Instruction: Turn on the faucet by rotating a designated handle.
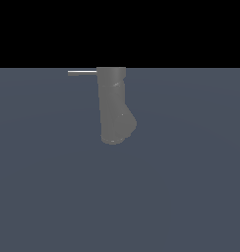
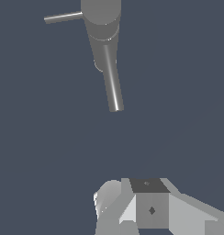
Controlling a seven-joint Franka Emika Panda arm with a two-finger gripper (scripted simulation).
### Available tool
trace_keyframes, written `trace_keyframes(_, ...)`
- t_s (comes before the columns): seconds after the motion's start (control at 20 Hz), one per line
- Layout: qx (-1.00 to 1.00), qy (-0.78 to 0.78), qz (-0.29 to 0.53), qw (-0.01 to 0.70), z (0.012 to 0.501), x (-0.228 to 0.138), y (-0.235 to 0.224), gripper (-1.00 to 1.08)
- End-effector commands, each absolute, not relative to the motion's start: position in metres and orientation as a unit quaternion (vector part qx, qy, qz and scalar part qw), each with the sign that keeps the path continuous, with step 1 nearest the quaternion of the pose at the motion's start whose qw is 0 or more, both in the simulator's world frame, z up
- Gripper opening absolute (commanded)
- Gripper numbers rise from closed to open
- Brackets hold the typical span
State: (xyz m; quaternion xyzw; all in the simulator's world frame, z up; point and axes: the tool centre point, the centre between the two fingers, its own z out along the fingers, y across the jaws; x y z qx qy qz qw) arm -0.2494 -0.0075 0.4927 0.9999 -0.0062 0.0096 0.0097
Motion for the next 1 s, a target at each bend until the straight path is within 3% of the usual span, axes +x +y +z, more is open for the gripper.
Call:
trace_keyframes(0.0,1.000,-0.006,0.010,0.010,0.493,-0.249,-0.008,-1.00)
trace_keyframes(0.95,0.999,-0.030,0.004,-0.019,0.494,-0.240,-0.014,-1.00)
